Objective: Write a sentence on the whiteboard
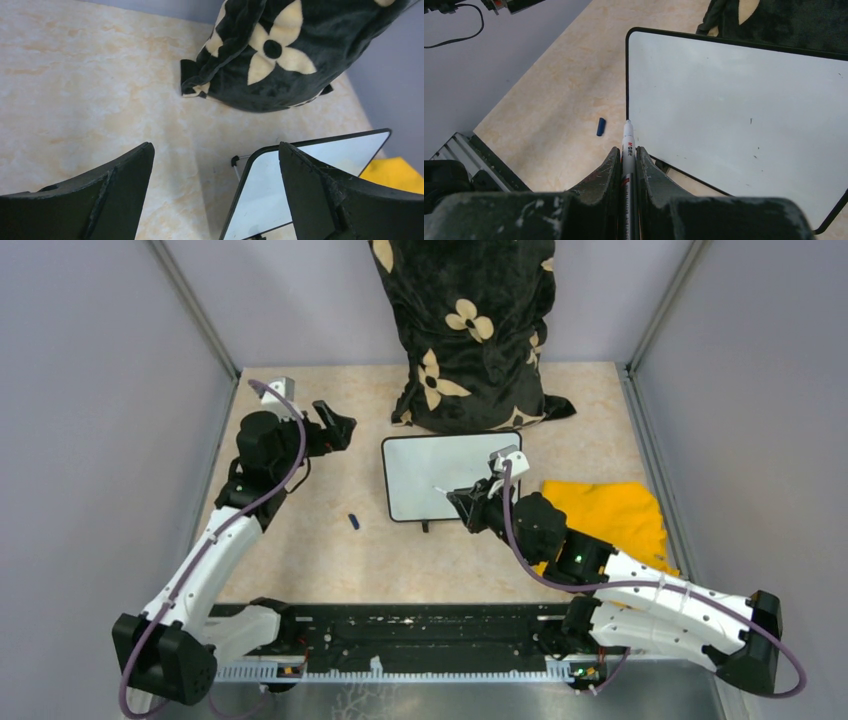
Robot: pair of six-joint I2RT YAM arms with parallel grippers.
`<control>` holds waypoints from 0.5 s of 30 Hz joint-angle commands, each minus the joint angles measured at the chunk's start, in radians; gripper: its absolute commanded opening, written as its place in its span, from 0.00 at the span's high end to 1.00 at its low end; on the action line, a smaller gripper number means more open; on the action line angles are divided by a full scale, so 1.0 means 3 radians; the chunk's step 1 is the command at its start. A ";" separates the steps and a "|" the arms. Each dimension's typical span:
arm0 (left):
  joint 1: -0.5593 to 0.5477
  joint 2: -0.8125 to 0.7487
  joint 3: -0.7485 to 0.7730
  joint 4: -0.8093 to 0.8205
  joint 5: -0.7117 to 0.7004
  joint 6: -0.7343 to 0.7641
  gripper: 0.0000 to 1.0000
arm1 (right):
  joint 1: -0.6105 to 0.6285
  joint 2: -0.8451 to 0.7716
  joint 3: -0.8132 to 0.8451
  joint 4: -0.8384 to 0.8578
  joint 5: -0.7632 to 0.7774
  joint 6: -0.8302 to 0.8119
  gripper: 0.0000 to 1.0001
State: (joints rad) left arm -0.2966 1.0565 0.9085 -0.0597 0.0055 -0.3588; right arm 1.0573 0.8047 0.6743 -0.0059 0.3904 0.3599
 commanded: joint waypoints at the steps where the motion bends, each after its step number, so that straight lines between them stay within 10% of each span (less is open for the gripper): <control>1: 0.0210 0.0062 -0.0213 0.0568 0.0720 -0.0399 0.01 | -0.0006 -0.0079 0.0043 0.0043 -0.0009 0.0017 1.00; 15: 0.0252 -0.0026 -0.1301 0.1628 0.1190 -0.0007 0.01 | -0.0007 -0.0095 0.0018 -0.0059 0.0023 0.0058 1.00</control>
State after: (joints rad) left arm -0.2264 1.0836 0.5941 0.2184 0.2325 -0.4202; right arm 1.0573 0.7792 0.6743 -0.0402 0.3912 0.3695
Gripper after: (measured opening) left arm 0.987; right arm 0.119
